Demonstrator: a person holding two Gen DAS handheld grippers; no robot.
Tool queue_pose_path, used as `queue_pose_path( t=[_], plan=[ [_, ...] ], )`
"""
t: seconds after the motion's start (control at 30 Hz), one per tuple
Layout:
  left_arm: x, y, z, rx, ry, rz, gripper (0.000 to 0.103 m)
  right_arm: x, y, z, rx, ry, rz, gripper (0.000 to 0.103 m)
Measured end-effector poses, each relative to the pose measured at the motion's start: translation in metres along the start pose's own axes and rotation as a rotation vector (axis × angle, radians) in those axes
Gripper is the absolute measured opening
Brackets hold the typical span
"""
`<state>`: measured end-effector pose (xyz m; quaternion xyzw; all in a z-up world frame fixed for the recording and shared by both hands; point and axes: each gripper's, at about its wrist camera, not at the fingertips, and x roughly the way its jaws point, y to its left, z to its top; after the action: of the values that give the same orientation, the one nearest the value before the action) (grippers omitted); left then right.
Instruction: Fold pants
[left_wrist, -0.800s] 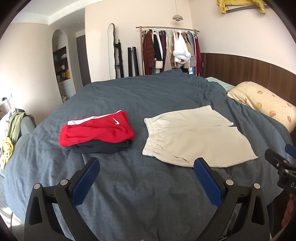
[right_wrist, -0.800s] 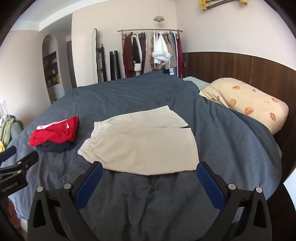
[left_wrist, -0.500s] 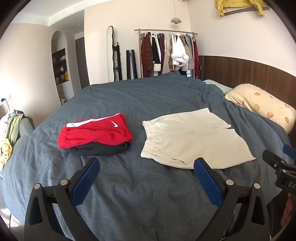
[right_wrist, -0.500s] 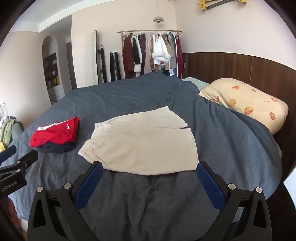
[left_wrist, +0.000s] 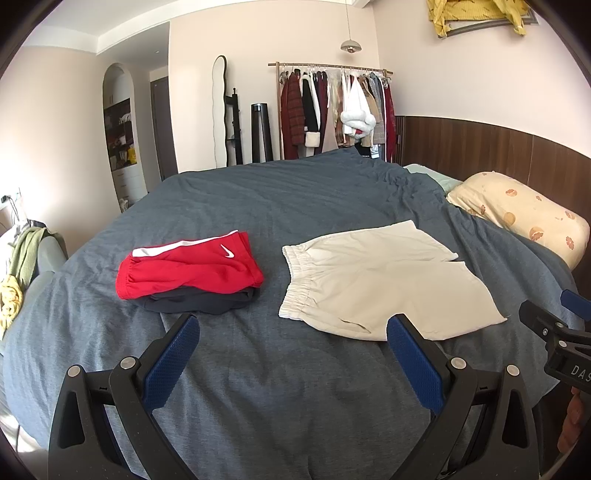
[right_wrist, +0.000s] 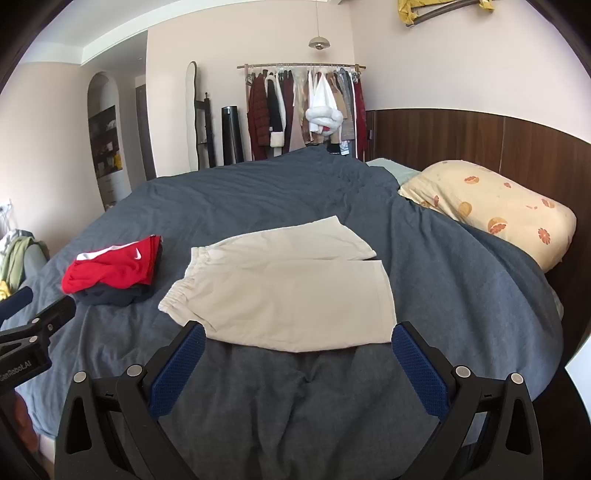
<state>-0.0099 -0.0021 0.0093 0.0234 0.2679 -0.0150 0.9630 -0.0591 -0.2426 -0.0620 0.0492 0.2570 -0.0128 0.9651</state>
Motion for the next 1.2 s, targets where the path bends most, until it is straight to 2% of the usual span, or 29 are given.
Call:
queue_pose_path(
  t=[1.2],
  plan=[
    [-0.0074,0.0004,0.0062,-0.014,-0.031,-0.022,0.103,0.0012,0.0035,-0.0018,-0.003,-0.003,0.004,0.102]
  ],
)
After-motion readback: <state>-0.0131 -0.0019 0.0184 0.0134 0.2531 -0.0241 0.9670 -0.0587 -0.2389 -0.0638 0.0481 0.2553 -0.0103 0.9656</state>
